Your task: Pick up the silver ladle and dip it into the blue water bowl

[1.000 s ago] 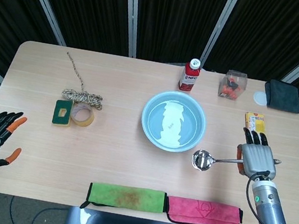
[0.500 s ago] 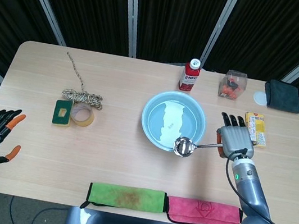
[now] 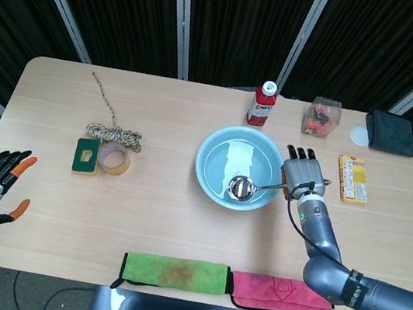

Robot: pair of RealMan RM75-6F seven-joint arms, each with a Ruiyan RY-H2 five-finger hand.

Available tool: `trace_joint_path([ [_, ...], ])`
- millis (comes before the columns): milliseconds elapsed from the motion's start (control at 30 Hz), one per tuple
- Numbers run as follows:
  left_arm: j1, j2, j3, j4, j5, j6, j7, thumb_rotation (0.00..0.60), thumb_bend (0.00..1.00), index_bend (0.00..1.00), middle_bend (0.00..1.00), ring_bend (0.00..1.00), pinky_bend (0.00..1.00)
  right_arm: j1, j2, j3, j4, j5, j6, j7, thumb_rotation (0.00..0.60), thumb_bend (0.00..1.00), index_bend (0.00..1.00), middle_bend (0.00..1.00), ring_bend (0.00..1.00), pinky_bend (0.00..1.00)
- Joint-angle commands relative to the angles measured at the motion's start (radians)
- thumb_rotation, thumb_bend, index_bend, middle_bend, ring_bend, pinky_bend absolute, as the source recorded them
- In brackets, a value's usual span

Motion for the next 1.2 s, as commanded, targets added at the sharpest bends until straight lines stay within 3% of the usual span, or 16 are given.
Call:
trace_joint_path([
  [33, -0.001, -0.001, -0.004, 0.002, -0.007, -0.005, 0.002, 0.565, 0.41, 0.0, 0.0, 0.0, 0.0, 0.04, -0.055, -0.019, 0.088, 0.029, -0.051, 0.001, 0.6, 0.46, 0.67, 0.0, 0.0, 0.0],
  [333, -0.003, -0.003, -0.012, 0.003, -0.028, -0.015, 0.006, 0.566, 0.41, 0.0, 0.0, 0.0, 0.0, 0.082, -0.146, -0.064, 0.224, 0.033, -0.113, 0.017, 0.6, 0.46, 0.67, 0.0, 0.0, 0.0],
  [733, -0.013, 0.008, -0.003, 0.012, -0.013, -0.028, -0.04, 0.567, 0.42, 0.0, 0.0, 0.0, 0.0, 0.105, -0.231, -0.103, 0.306, 0.049, -0.115, 0.039, 0.6, 0.46, 0.67, 0.0, 0.0, 0.0],
  [1000, -0.007, 0.019, 0.001, 0.008, 0.001, -0.005, -0.06, 0.563, 0.42, 0.0, 0.0, 0.0, 0.0, 0.118, -0.25, -0.113, 0.297, 0.056, -0.102, 0.043, 0.6, 0.46, 0.67, 0.0, 0.0, 0.0],
  [1200, -0.003, 0.022, 0.003, 0.011, 0.011, 0.008, -0.072, 0.568, 0.42, 0.0, 0.0, 0.0, 0.0, 0.127, -0.204, -0.094, 0.225, 0.065, -0.065, 0.056, 0.6, 0.46, 0.67, 0.0, 0.0, 0.0],
])
